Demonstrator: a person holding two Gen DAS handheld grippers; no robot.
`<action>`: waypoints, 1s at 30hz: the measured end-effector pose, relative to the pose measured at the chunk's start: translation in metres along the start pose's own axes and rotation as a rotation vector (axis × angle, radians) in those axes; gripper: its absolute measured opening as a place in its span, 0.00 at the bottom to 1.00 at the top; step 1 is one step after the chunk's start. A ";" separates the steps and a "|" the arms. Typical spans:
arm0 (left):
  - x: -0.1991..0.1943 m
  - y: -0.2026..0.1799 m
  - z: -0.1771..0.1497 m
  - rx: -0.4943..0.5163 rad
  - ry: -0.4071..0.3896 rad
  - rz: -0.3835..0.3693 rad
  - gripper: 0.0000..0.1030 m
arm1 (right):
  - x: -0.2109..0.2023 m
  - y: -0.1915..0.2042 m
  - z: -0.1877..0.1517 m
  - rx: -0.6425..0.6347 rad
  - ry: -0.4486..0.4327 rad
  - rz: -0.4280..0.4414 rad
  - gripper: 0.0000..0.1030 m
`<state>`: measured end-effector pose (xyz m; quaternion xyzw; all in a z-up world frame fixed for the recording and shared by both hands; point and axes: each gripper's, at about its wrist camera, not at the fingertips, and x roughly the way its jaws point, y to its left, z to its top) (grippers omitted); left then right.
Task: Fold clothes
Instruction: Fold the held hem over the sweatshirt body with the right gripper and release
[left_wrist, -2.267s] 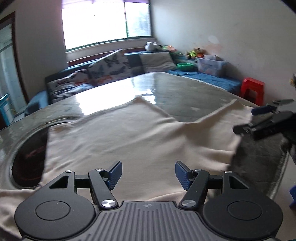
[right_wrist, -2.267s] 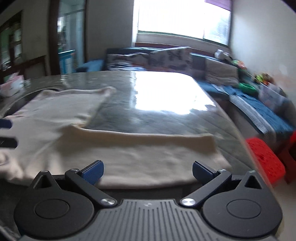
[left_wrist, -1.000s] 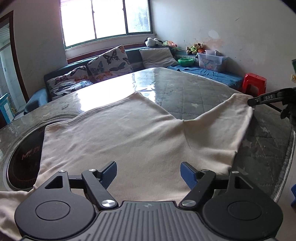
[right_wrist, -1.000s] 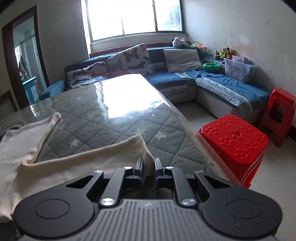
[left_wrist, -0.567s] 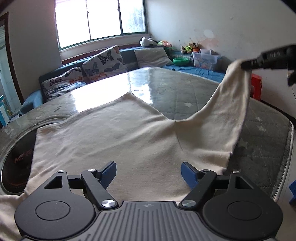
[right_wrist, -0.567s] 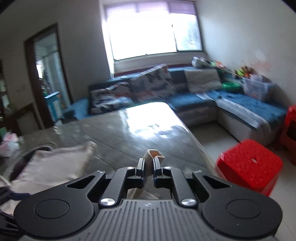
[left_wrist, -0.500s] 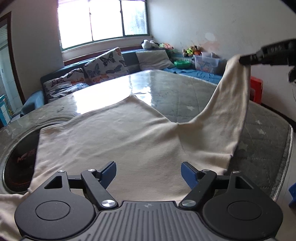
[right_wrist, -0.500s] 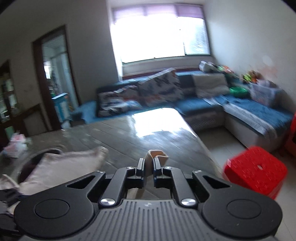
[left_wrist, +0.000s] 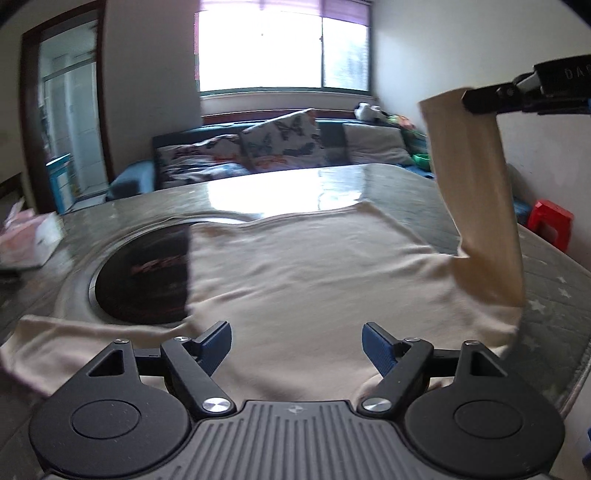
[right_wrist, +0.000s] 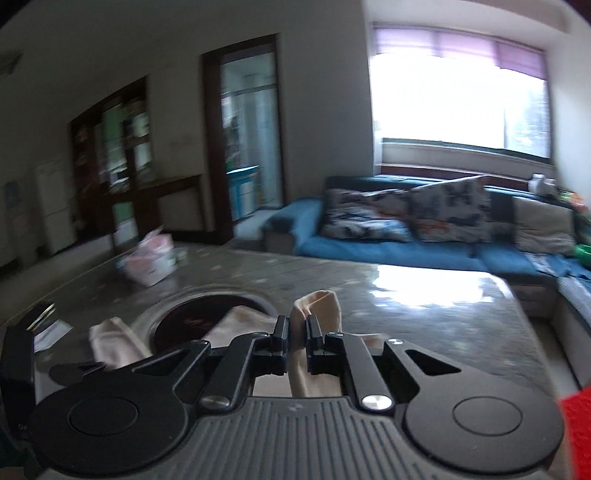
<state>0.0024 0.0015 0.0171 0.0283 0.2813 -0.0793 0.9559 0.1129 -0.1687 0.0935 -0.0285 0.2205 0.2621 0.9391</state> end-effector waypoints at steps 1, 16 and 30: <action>-0.003 0.005 -0.002 -0.010 0.000 0.009 0.78 | 0.007 0.009 -0.001 -0.013 0.012 0.020 0.08; -0.012 0.037 -0.019 -0.097 0.017 0.066 0.78 | 0.080 0.089 -0.035 -0.079 0.208 0.221 0.13; -0.014 0.024 -0.003 -0.065 -0.027 0.044 0.65 | 0.054 0.031 -0.057 -0.147 0.293 0.073 0.15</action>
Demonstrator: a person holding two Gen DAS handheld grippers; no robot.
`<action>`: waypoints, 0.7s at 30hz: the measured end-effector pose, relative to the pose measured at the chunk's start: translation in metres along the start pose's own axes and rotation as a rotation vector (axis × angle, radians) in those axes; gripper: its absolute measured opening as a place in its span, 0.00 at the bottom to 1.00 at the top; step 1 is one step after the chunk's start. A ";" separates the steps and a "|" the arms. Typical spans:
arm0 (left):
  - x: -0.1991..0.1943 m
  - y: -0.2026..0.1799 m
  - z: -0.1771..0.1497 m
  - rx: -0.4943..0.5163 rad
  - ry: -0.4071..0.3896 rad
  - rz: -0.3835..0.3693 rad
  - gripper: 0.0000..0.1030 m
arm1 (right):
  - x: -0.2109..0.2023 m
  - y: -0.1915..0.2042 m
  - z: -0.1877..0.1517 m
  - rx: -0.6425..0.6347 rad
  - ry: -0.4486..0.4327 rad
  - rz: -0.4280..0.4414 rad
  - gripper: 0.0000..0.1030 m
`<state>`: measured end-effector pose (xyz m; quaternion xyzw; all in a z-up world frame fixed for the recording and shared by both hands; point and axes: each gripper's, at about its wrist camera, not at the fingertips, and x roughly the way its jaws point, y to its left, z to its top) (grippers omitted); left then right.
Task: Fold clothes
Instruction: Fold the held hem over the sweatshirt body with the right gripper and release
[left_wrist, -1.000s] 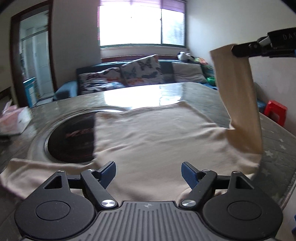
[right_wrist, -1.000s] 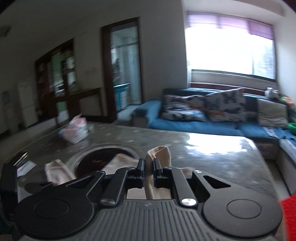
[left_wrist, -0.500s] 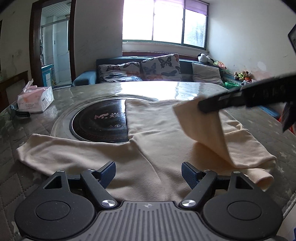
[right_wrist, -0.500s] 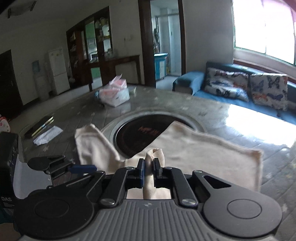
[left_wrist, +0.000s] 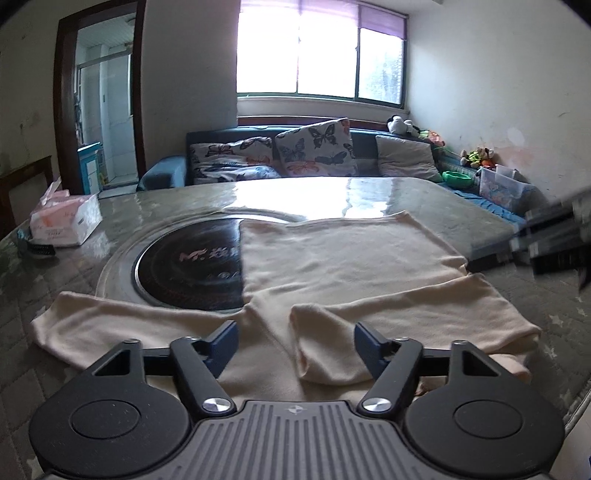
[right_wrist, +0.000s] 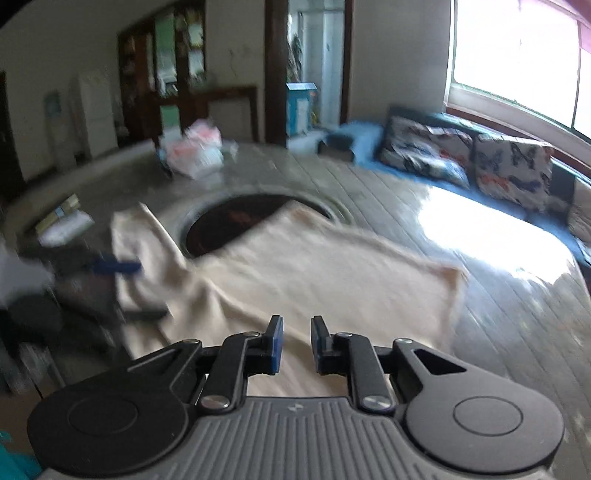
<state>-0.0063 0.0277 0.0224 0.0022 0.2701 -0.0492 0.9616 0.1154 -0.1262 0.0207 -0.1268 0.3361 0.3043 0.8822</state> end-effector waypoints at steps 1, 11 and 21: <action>0.002 -0.002 0.001 0.005 0.001 -0.011 0.58 | 0.000 -0.004 -0.008 0.003 0.019 -0.008 0.15; 0.024 -0.018 -0.004 0.085 0.066 -0.016 0.23 | 0.006 -0.019 -0.049 0.028 0.064 -0.031 0.16; 0.027 -0.018 0.010 0.071 0.053 -0.013 0.24 | 0.022 -0.033 -0.030 0.063 -0.003 -0.044 0.20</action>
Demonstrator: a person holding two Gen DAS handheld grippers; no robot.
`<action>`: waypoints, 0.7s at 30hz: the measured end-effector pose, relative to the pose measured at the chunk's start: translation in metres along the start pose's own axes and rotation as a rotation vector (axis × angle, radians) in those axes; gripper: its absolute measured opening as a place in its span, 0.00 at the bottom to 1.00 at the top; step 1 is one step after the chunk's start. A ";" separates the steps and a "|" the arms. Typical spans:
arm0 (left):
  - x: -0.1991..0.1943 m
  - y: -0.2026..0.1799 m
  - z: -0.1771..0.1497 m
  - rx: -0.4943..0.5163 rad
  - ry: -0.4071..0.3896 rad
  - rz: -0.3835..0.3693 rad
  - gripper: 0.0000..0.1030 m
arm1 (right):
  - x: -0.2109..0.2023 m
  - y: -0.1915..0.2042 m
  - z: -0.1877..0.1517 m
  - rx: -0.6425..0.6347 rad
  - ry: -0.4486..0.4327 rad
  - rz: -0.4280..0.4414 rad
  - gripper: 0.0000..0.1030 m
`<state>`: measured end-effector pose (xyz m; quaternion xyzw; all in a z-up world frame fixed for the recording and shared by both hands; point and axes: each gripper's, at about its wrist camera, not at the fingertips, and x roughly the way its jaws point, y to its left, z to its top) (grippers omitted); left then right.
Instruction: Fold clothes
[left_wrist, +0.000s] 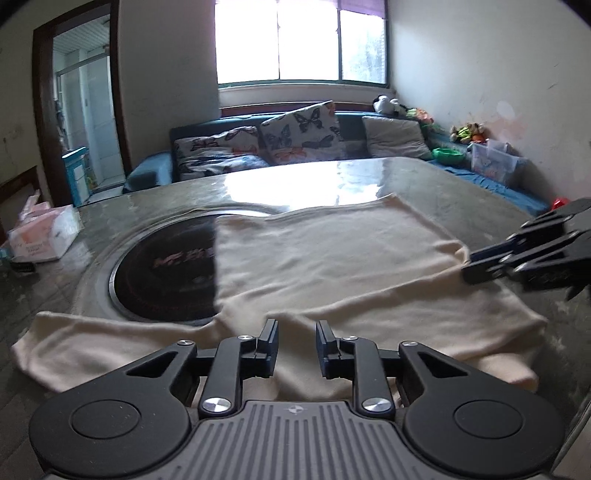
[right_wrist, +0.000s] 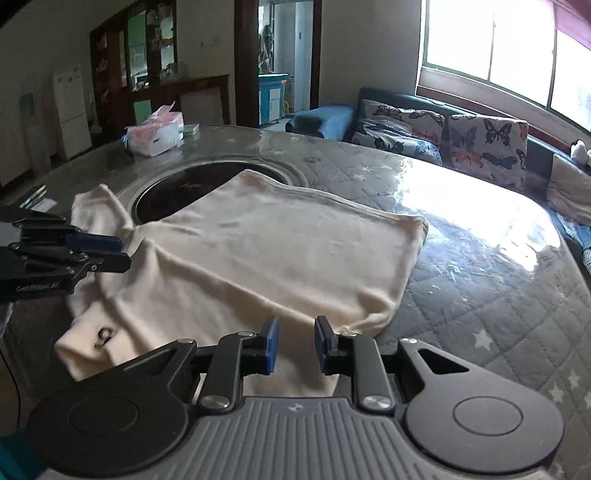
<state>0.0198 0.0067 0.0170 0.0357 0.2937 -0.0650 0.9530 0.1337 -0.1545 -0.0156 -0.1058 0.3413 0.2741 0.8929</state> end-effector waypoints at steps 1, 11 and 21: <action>0.003 -0.002 0.001 0.003 -0.001 -0.007 0.24 | 0.004 0.000 0.000 0.005 0.004 -0.002 0.20; 0.017 0.008 -0.005 -0.006 0.026 0.039 0.26 | 0.009 0.002 -0.005 -0.010 0.005 -0.022 0.21; 0.004 0.012 -0.017 -0.007 0.027 0.059 0.36 | 0.002 0.032 -0.009 -0.083 0.009 0.052 0.37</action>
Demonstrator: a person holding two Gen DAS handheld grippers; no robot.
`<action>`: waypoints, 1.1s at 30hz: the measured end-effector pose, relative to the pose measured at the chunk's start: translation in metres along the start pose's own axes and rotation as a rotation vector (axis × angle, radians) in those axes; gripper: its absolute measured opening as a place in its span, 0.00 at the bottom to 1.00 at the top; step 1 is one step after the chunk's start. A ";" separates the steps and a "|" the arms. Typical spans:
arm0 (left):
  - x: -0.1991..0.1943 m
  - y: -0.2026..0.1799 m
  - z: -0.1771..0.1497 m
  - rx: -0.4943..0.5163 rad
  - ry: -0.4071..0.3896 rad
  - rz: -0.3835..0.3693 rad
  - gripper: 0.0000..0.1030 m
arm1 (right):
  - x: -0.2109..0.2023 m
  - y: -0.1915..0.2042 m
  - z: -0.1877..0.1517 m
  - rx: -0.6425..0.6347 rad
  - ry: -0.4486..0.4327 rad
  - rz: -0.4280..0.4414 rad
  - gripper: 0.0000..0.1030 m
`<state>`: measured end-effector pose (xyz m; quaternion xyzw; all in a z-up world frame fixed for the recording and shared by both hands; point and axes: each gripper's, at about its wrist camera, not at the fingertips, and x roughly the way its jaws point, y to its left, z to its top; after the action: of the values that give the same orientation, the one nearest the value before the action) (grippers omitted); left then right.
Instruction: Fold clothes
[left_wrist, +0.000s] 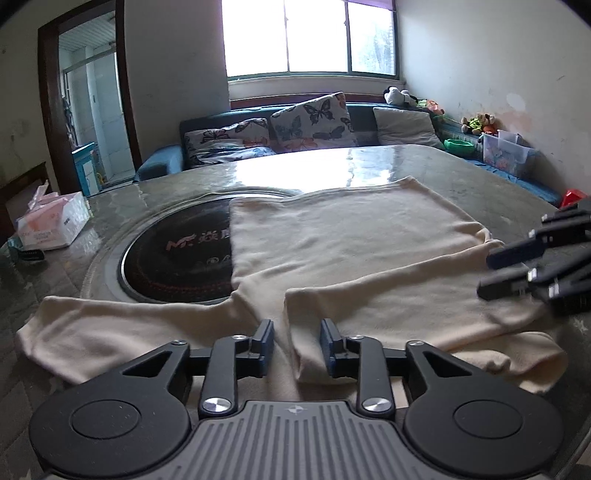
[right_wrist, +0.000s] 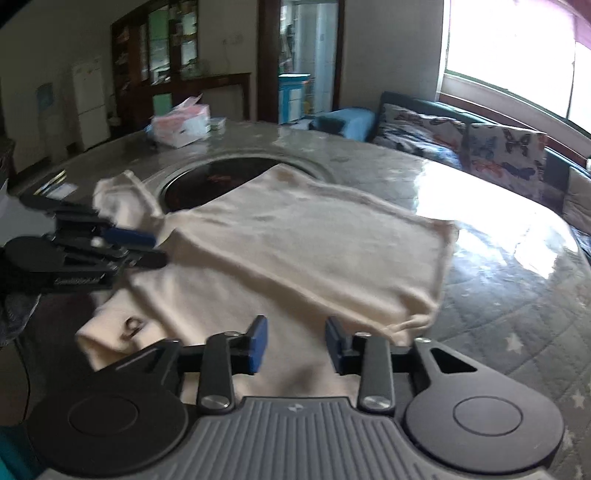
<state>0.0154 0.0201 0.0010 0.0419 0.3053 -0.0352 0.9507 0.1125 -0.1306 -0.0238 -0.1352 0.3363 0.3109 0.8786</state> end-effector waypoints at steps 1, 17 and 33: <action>-0.002 0.002 0.000 -0.007 -0.002 0.005 0.42 | 0.002 0.004 -0.001 -0.011 0.008 0.003 0.37; -0.016 0.116 0.003 -0.246 -0.036 0.330 0.58 | 0.009 0.016 -0.002 0.006 -0.016 0.009 0.71; 0.004 0.202 -0.011 -0.458 0.037 0.485 0.48 | 0.004 0.018 0.003 0.015 -0.035 0.001 0.63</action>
<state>0.0309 0.2215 0.0018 -0.1007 0.3037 0.2622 0.9104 0.1047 -0.1133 -0.0254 -0.1231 0.3234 0.3110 0.8852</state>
